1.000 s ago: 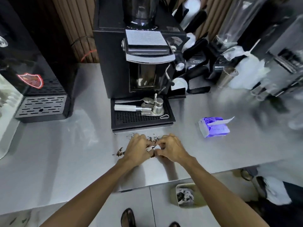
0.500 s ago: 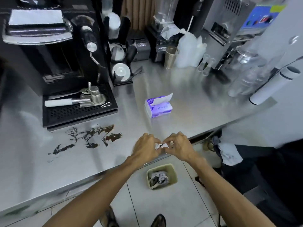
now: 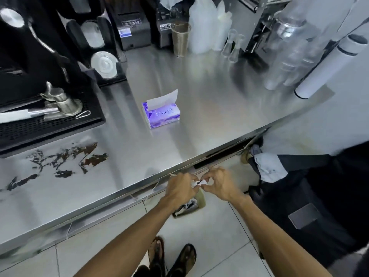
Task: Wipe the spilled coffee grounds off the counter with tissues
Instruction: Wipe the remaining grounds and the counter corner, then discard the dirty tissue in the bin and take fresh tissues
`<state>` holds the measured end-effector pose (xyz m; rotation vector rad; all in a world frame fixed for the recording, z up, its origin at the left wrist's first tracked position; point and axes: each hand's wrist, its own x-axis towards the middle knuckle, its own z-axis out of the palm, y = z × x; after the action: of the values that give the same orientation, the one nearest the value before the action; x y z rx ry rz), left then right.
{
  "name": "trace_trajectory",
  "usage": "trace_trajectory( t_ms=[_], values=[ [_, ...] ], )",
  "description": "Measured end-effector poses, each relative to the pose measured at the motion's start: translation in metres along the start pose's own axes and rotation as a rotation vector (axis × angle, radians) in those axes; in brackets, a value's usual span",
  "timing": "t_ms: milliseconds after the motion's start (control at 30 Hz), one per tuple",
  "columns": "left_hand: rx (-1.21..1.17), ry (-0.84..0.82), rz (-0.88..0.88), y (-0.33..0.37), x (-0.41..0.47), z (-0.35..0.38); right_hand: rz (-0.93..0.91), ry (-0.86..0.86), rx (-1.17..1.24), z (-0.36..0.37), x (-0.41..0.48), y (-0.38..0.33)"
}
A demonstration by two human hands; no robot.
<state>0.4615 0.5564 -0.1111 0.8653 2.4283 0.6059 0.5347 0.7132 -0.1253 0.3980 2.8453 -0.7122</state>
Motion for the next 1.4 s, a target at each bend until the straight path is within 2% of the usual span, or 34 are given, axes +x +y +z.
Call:
trace_trajectory(
  t_ms=[200, 333, 467, 600, 767, 867, 933, 1033, 1200, 1400],
  values=[
    [-0.019, -0.064, -0.031, -0.065, 0.05, 0.092, 0.067, -0.083, 0.046, 0.104, 0.036, 0.054],
    [0.018, -0.064, -0.036, -0.133, 0.088, 0.186, 0.143, -0.088, 0.152, 0.215, 0.067, 0.102],
    [0.065, -0.133, -0.069, -0.21, 0.118, 0.292, 0.217, -0.14, 0.277, 0.325, 0.084, 0.141],
    [0.06, -0.181, -0.1, -0.239, 0.132, 0.342, 0.302, -0.158, 0.153, 0.396, 0.097, 0.171],
    [0.112, -0.219, -0.15, -0.255, 0.138, 0.37, 0.396, -0.227, 0.064, 0.428, 0.102, 0.189],
    [0.121, -0.243, -0.163, -0.251, 0.132, 0.362, 0.419, -0.256, 0.047, 0.426, 0.096, 0.191],
    [0.139, -0.245, -0.168, -0.245, 0.126, 0.348, 0.335, -0.269, -0.046, 0.407, 0.086, 0.182],
    [0.15, -0.274, -0.152, -0.218, 0.105, 0.305, 0.3, -0.241, 0.059, 0.369, 0.072, 0.155],
    [0.165, -0.231, -0.147, -0.148, 0.065, 0.206, 0.395, -0.206, 0.099, 0.271, 0.043, 0.097],
    [0.219, -0.209, -0.097, -0.06, 0.03, 0.08, 0.296, -0.182, 0.099, 0.114, 0.019, 0.018]
  ],
)
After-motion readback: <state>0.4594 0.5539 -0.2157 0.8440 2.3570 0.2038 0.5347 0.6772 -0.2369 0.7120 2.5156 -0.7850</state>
